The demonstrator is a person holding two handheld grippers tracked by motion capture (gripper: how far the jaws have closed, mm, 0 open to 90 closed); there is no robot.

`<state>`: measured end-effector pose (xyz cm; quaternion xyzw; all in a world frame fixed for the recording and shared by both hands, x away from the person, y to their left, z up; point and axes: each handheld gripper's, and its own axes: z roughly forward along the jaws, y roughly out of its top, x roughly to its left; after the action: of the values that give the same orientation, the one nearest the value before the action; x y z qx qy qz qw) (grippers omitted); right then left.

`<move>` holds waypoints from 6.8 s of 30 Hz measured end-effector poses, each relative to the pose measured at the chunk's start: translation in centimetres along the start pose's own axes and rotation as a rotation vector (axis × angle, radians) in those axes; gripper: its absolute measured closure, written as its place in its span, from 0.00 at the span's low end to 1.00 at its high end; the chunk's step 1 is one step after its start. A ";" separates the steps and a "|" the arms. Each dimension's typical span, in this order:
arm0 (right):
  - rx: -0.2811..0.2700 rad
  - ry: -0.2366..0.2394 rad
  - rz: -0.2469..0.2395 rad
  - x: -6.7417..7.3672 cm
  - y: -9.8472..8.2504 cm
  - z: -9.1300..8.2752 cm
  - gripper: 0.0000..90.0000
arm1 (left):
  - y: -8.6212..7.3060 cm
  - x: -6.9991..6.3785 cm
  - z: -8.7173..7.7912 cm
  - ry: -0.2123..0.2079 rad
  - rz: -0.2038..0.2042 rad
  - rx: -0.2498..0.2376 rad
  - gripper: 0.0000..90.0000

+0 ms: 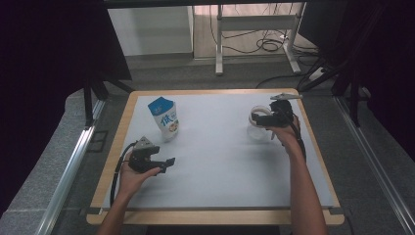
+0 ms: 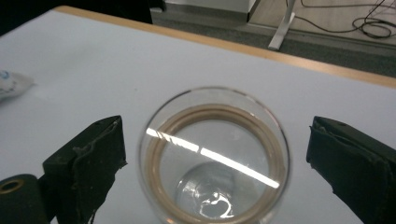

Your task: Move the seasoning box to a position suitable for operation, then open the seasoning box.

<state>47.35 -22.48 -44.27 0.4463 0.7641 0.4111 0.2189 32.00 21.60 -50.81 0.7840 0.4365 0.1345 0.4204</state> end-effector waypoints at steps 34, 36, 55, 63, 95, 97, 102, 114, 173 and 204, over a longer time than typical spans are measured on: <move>0.043 0.000 -0.087 1.4 -2.3 0.6 0.13 | -0.4 0.2 -0.1 0.002 0.009 0.007 0.19; 0.037 0.013 -0.094 1.8 -2.4 -0.1 0.13 | -0.6 0.3 0.0 0.005 0.000 0.011 0.19; 0.012 0.133 -0.167 5.6 -5.3 -4.7 0.13 | -1.6 0.9 0.0 0.018 -0.017 0.031 0.19; 0.031 0.182 -0.195 7.1 -7.4 -5.6 0.13 | -1.6 0.4 0.1 0.018 -0.009 0.037 0.19; 0.081 0.220 -0.259 5.8 -6.9 -2.0 0.13 | -1.3 0.0 0.6 0.021 0.008 0.048 0.19; 0.077 0.225 -0.264 5.9 -6.8 -1.9 0.12 | -1.4 0.0 0.6 0.022 0.008 0.049 0.19; 0.050 0.212 -0.234 5.8 -6.9 -1.9 0.10 | -1.4 -0.1 0.7 0.018 0.011 0.051 0.19; -0.173 0.161 -0.132 5.6 -5.8 -7.8 0.09 | -1.2 -0.1 0.7 0.017 0.017 0.047 0.19; -0.202 0.047 -0.021 4.6 -9.6 -10.5 1.00 | -1.0 -0.5 0.9 -0.002 -0.026 -0.045 0.57; -0.226 0.021 -0.053 5.1 -9.6 -10.6 1.00 | -1.3 -0.3 1.5 -0.058 -0.028 -0.010 0.85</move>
<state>32.52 -25.22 -46.00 0.3939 0.7267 0.4934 0.2708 31.94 20.94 -52.69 0.7791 0.4346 0.1078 0.4388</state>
